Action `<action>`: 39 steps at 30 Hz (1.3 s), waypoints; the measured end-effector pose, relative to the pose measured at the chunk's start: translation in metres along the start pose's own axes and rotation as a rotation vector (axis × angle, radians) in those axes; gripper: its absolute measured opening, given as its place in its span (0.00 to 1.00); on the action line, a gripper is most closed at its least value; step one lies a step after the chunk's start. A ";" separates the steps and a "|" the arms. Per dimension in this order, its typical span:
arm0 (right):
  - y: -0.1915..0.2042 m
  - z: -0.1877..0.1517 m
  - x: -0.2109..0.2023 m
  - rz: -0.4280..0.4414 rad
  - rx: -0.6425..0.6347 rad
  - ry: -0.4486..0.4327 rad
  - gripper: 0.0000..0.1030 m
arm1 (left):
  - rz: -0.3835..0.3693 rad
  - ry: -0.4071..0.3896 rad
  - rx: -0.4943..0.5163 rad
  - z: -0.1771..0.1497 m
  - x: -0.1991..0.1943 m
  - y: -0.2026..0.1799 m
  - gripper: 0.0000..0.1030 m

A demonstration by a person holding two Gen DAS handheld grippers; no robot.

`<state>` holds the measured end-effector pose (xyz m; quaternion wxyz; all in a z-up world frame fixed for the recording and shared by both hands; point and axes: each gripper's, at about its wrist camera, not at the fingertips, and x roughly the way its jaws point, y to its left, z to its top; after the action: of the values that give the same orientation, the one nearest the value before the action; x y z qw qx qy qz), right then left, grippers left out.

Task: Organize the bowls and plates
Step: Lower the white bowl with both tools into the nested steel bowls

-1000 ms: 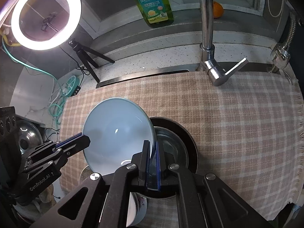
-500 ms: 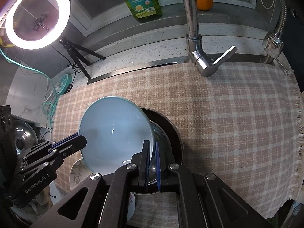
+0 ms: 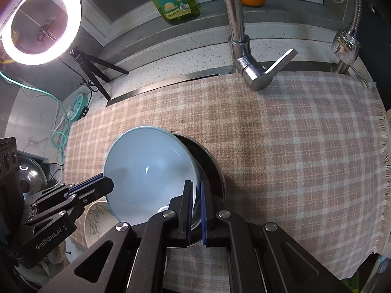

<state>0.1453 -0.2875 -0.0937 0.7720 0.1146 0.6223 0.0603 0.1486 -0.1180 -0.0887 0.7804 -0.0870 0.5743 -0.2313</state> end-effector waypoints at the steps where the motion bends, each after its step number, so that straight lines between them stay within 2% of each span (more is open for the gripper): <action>1: 0.000 0.000 0.001 0.000 0.000 0.004 0.05 | 0.000 0.004 -0.001 -0.001 0.001 0.001 0.06; 17: -0.003 -0.005 0.014 0.011 0.001 0.047 0.05 | 0.008 0.067 -0.011 -0.006 0.018 0.006 0.06; 28: 0.003 -0.004 0.012 -0.009 -0.057 0.027 0.08 | 0.007 0.073 -0.001 -0.003 0.018 0.007 0.06; 35: -0.001 -0.006 0.002 0.003 -0.058 -0.013 0.12 | 0.036 0.016 0.014 -0.002 0.003 0.008 0.07; 39: -0.002 -0.012 -0.015 0.000 -0.070 -0.093 0.14 | 0.083 -0.061 0.054 -0.010 -0.016 0.002 0.07</action>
<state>0.1303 -0.2918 -0.0823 0.8035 0.0903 0.5834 0.0766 0.1363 -0.1080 -0.0792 0.8086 -0.0488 0.5470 -0.2114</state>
